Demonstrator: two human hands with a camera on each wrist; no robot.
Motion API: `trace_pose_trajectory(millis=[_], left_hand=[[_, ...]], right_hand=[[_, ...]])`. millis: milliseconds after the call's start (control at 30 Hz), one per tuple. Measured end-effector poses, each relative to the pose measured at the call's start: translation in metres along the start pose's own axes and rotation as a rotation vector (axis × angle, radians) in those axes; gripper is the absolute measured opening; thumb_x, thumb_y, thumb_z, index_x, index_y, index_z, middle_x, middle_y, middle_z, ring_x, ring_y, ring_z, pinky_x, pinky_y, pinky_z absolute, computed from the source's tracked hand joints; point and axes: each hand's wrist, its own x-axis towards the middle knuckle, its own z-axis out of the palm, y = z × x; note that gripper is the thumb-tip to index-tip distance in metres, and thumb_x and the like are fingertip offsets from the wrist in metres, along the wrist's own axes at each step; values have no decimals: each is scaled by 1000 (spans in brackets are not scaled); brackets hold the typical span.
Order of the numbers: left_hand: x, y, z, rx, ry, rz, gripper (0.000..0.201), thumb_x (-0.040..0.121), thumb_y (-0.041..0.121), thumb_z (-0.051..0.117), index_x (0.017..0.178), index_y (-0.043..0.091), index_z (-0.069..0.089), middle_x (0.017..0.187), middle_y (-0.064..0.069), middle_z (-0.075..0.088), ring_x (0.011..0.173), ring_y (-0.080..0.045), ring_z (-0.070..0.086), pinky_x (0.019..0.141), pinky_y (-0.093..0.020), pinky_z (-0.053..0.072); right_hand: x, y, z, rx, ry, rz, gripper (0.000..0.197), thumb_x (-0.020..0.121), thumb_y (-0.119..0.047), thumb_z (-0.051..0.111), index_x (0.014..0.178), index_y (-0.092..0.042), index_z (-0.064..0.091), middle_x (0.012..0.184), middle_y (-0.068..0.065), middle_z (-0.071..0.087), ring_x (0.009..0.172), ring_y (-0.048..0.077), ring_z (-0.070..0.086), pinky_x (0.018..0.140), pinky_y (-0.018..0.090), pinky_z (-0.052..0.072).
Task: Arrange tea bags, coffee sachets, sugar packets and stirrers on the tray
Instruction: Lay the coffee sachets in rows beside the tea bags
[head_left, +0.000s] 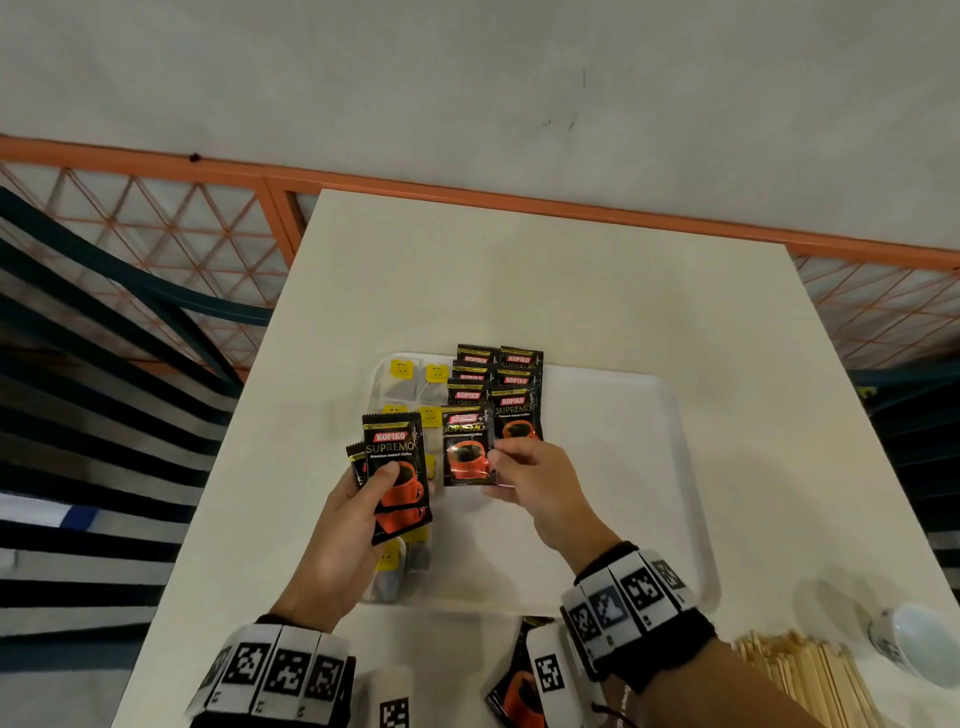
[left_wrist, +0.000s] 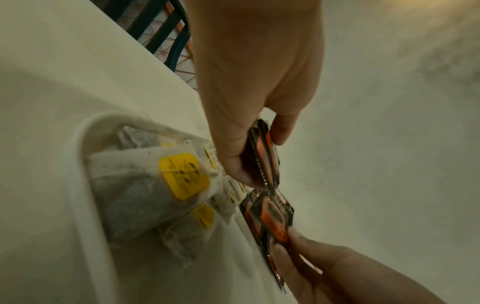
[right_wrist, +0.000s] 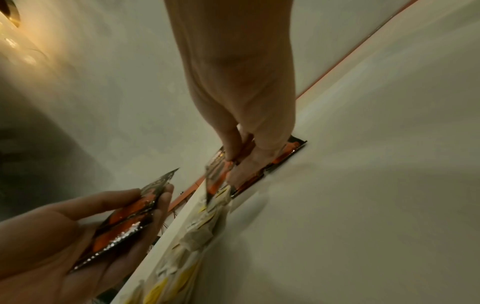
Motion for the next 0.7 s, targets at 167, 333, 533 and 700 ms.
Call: trace_pose_trajectory(millis=[167,333,533,700], left_hand=[[0,1,-5,0,18,10,16,95,16,47,100,20,61,86,-4,71,80,-20,68,70,-32,52],[0,0,-7,11,24,-1,16,95,17,47,101,22,61,94,-7,69,89,-23,65,72,-33,50],[1,0,-5,25,20,6,16,94,16,48,101,22,61,93,-5,69,88,-21,65,73,-33,51],[1,-1,0,48,-7,32,16,93,15,50,104,21,60,96,-6,69,89,-22,65,70,-32,54]], right_hand=[[16,5,4,-288,199,-102,15,85,-13,64,100,-10,66,90,3,65,84,18,60,78,25,49],[22,6,11,-388,236,-157,13,83,-13,66,95,-9,63,88,0,61,81,12,56,57,7,36],[24,13,12,-473,264,-216,17,83,-12,66,95,-4,59,93,6,62,85,15,55,55,6,37],[10,9,12,-524,189,-272,17,91,-25,56,92,-8,58,84,-2,58,74,9,53,57,8,34]])
